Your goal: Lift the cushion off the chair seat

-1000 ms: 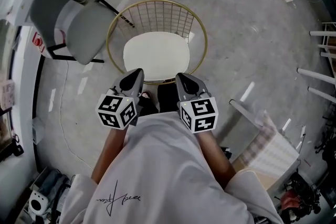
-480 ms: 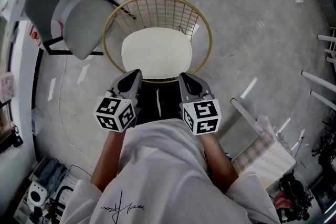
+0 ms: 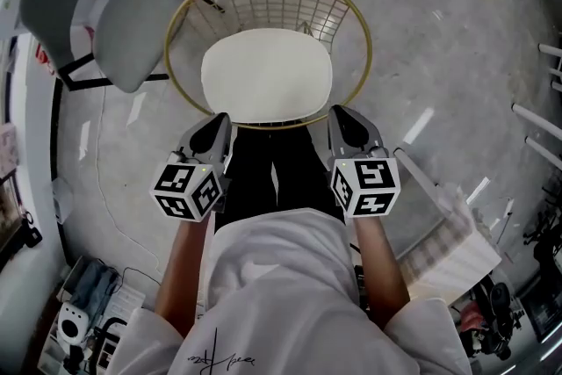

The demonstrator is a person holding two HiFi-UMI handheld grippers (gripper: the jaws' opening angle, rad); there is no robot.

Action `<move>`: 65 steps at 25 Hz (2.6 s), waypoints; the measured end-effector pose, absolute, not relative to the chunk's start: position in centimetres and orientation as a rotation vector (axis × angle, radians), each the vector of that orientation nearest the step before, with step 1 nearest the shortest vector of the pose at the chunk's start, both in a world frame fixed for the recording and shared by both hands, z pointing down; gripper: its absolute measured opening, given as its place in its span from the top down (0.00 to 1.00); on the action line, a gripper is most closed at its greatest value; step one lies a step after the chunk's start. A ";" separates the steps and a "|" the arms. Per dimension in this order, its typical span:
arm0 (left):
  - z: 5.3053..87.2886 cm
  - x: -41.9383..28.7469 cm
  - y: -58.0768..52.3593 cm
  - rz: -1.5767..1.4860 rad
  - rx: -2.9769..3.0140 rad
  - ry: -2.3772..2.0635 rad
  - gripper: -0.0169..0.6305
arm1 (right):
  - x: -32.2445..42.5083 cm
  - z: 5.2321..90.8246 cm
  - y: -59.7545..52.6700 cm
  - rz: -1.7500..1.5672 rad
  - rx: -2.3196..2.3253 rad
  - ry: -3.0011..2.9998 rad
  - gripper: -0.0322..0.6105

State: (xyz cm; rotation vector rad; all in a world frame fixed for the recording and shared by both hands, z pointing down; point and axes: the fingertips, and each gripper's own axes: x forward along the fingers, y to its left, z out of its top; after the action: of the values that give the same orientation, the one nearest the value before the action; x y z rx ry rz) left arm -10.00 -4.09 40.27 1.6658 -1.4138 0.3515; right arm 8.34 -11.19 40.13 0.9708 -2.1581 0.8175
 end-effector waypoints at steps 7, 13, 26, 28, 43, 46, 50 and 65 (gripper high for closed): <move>43.6 -11.0 -3.7 0.392 1.622 -1.435 0.97 | 10.3 42.4 -10.5 0.849 0.985 -2.111 0.93; 48.7 -15.0 -3.8 0.415 1.565 -1.431 0.97 | 7.2 47.0 -9.8 0.877 0.944 -2.072 0.93; 57.2 -17.0 -3.9 0.464 1.535 -1.380 0.97 | 6.4 55.5 -11.0 0.902 0.959 -2.001 0.88; 58.0 -17.6 -4.0 0.474 1.523 -1.390 0.97 | 6.3 56.3 -11.2 0.904 0.959 -1.996 0.87; 64.7 -21.4 -3.5 0.546 1.428 -1.470 0.86 | 4.9 62.8 -11.7 0.904 0.897 -1.963 0.73; 65.8 -21.5 -3.5 0.562 1.415 -1.480 0.82 | 5.0 63.6 -11.8 0.900 0.893 -1.954 0.71; 66.8 -22.0 -3.7 0.561 1.377 -1.506 0.71 | 5.4 64.4 -12.3 0.891 0.905 -1.932 0.67; 70.0 -22.3 -4.0 0.610 1.298 -1.513 0.51 | 8.3 67.8 -13.7 0.848 1.018 -1.804 0.49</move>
State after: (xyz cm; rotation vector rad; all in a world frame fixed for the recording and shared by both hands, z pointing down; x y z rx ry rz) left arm -22.33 -4.02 69.95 1.2982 -1.5133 0.6103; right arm 8.26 -13.75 67.78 1.0177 -1.8040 0.8479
